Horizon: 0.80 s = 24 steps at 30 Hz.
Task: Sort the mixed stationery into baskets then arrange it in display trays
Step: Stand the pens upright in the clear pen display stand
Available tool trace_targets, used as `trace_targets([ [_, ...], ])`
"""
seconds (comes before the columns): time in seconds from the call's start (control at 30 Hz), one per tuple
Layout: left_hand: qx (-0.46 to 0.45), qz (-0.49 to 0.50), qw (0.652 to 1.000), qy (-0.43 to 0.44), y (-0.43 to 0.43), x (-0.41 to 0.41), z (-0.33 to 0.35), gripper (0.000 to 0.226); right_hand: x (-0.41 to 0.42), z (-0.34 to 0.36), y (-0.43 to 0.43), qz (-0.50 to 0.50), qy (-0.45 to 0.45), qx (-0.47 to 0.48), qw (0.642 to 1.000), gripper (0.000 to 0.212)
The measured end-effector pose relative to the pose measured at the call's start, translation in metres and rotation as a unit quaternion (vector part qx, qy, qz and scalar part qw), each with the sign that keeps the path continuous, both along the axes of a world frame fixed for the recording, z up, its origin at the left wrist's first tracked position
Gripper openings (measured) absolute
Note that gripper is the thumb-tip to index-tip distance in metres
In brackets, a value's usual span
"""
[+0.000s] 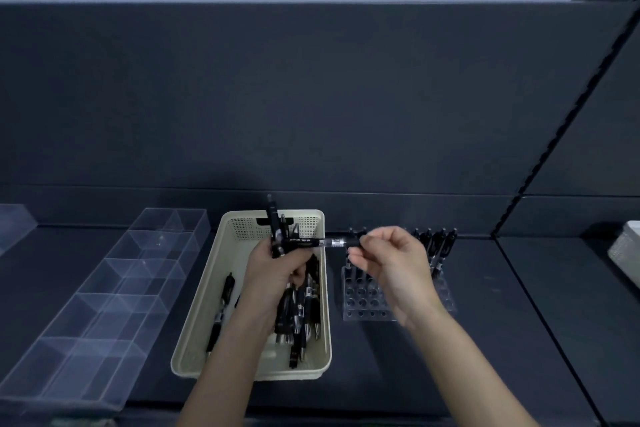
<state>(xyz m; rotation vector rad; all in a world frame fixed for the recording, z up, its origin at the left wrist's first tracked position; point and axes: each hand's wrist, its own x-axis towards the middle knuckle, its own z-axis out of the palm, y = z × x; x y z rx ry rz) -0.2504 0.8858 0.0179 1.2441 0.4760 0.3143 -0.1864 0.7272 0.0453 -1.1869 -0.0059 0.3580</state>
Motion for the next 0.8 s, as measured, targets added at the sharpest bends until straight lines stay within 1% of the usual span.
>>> trace_targets([
  [0.07, -0.098, 0.005, 0.995, -0.031, 0.002, 0.003, 0.001, 0.021, -0.001, -0.008, -0.002, 0.003, 0.01, -0.003, 1.0, 0.011],
  [0.1, -0.133, 0.01, 0.99, -0.04, 0.004, 0.004, 0.001, 0.023, -0.002, -0.011, -0.002, 0.006, 0.011, -0.012, 1.0, 0.01],
  [0.17, -0.173, 0.02, 0.983, -0.052, 0.005, 0.007, -0.001, 0.025, -0.001, -0.016, -0.003, 0.023, 0.001, -0.047, 0.999, 0.009],
  [0.23, -0.189, 0.029, 0.979, -0.065, 0.003, 0.008, -0.002, 0.029, -0.001, -0.02, -0.004, 0.061, -0.036, -0.105, 0.992, 0.01],
  [0.27, -0.189, 0.031, 0.979, -0.071, 0.001, 0.008, -0.001, 0.034, -0.002, -0.022, -0.005, 0.087, -0.073, -0.148, 0.982, 0.011],
  [0.3, -0.181, 0.032, 0.98, -0.074, 0.0, 0.009, -0.001, 0.037, -0.002, -0.023, -0.007, 0.115, -0.124, -0.202, 0.965, 0.012],
  [0.37, -0.143, 0.033, 0.987, -0.072, -0.004, 0.01, 0.0, 0.032, -0.005, -0.024, -0.007, 0.167, -0.222, -0.295, 0.914, 0.017],
  [0.43, -0.101, 0.023, 0.992, -0.075, -0.01, 0.01, 0.002, 0.025, -0.008, -0.024, -0.005, 0.199, -0.27, -0.34, 0.879, 0.022],
  [0.5, -0.04, -0.005, 0.996, -0.079, -0.016, 0.01, 0.006, 0.022, -0.01, -0.023, -0.003, 0.206, -0.298, -0.361, 0.859, 0.018],
  [0.57, 0.025, -0.029, 0.996, -0.076, -0.022, 0.009, 0.011, 0.019, -0.009, -0.024, -0.001, 0.187, -0.317, -0.374, 0.851, 0.012],
  [0.63, 0.042, -0.023, 0.997, -0.067, -0.025, 0.009, 0.013, 0.016, -0.006, -0.026, -0.001, 0.132, -0.311, -0.383, 0.86, 0.012],
  [0.7, 0.011, 0.009, 0.999, -0.04, -0.023, 0.009, 0.012, 0.015, 0.0, -0.028, -0.004, 0.077, -0.288, -0.4, 0.867, 0.005],
  [0.73, -0.012, 0.023, 0.999, -0.022, -0.02, 0.009, 0.011, 0.016, 0.002, -0.03, -0.006, 0.058, -0.276, -0.416, 0.865, 0.003],
  [0.8, -0.063, 0.036, 0.997, 0.011, -0.014, 0.007, 0.006, 0.017, 0.007, -0.037, -0.009, 0.041, -0.269, -0.455, 0.848, 0.008],
])
